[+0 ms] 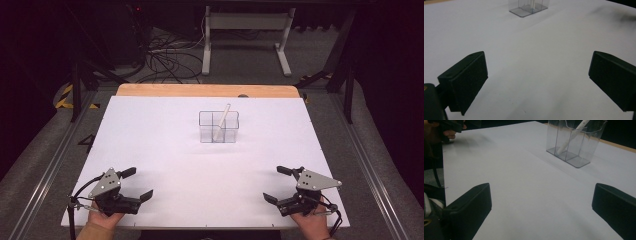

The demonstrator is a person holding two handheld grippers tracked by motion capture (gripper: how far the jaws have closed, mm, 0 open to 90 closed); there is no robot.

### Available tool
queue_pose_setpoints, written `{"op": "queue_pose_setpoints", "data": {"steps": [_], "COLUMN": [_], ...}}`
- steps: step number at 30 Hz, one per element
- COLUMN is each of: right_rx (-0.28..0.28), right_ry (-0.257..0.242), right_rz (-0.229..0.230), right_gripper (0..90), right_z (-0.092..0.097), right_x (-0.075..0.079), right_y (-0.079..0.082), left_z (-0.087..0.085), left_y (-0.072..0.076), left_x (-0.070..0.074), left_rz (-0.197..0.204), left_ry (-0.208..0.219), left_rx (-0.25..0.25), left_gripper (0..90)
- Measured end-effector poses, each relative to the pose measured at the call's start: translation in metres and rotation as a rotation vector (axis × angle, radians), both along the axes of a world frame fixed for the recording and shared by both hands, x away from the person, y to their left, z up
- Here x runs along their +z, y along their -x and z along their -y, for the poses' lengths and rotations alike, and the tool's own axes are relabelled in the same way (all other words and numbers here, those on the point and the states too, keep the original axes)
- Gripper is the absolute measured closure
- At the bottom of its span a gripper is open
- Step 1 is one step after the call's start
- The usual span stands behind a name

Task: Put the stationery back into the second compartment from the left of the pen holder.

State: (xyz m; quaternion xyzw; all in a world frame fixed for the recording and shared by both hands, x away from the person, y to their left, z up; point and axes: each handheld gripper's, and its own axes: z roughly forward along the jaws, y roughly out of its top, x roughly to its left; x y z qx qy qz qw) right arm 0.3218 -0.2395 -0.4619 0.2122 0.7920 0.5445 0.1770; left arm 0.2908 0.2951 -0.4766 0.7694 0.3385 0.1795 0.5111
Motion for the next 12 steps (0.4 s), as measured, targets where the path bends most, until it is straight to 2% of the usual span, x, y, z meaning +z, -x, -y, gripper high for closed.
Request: {"op": "queue_pose_setpoints", "data": {"steps": [9, 12], "right_rx": [0.001, 0.0], "right_ry": [-0.007, -0.003], "right_rz": [-0.005, -0.007], "right_gripper": [2.8, 2.8], "right_z": [0.0008, 0.0004], "right_x": [-0.0001, -0.0004], "right_y": [0.0003, 0.0001], "left_z": [-0.0028, -0.0048], "left_y": [0.0016, 0.0012], "left_x": [0.0034, 0.0043], "left_rz": [0.052, 0.073], "left_ry": [-0.008, 0.018], "left_rx": [0.031, 0.029], "left_gripper": [1.3, 0.5]}}
